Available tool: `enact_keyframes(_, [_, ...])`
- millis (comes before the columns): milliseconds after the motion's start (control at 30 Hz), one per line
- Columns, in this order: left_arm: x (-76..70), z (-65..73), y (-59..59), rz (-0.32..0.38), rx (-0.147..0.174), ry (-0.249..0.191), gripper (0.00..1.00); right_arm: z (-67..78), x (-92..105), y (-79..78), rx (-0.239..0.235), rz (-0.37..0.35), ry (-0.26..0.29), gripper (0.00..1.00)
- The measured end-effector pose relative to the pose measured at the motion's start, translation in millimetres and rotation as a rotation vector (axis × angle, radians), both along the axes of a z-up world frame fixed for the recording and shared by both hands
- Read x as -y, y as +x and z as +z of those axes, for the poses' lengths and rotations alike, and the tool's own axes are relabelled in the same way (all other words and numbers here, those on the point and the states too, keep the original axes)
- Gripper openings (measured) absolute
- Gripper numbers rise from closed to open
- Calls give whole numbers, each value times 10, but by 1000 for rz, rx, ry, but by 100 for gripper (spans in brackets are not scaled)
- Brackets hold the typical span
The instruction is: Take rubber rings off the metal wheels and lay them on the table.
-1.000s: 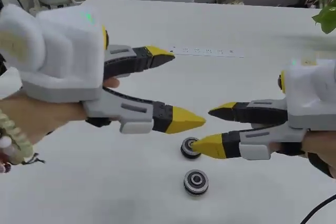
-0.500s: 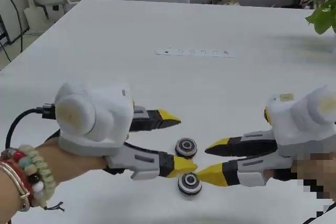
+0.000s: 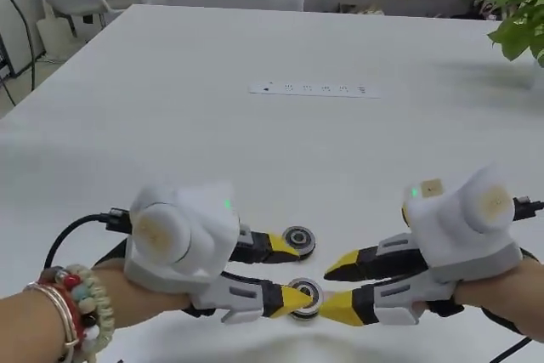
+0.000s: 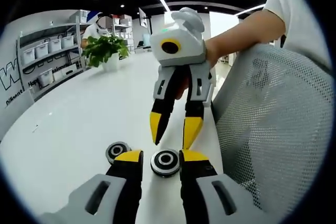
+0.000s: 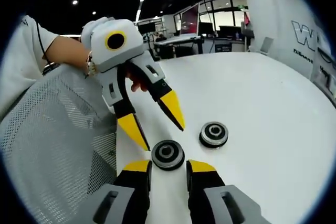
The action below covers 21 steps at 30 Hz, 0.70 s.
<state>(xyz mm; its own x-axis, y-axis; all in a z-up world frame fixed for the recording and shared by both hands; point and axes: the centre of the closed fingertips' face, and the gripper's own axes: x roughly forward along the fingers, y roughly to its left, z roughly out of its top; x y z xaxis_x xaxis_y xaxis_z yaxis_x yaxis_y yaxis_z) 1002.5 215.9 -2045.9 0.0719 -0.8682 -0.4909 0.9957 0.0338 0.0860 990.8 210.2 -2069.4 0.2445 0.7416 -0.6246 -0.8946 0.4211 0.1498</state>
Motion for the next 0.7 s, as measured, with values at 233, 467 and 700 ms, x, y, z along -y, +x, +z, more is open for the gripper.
enact_keyframes(233, [9, -127, -18, 5, -9, 36, 19, -72, -3, -22, -11, 4, -29, 23])
enact_keyframes(467, [39, -152, -63, -17, 7, 47, 13, -92, -9, -3, -9, -5, -35, 21])
enact_keyframes(700, [23, -152, -53, -6, -20, 38, 8, -125, -47, -25, -2, 18, -59, 23])
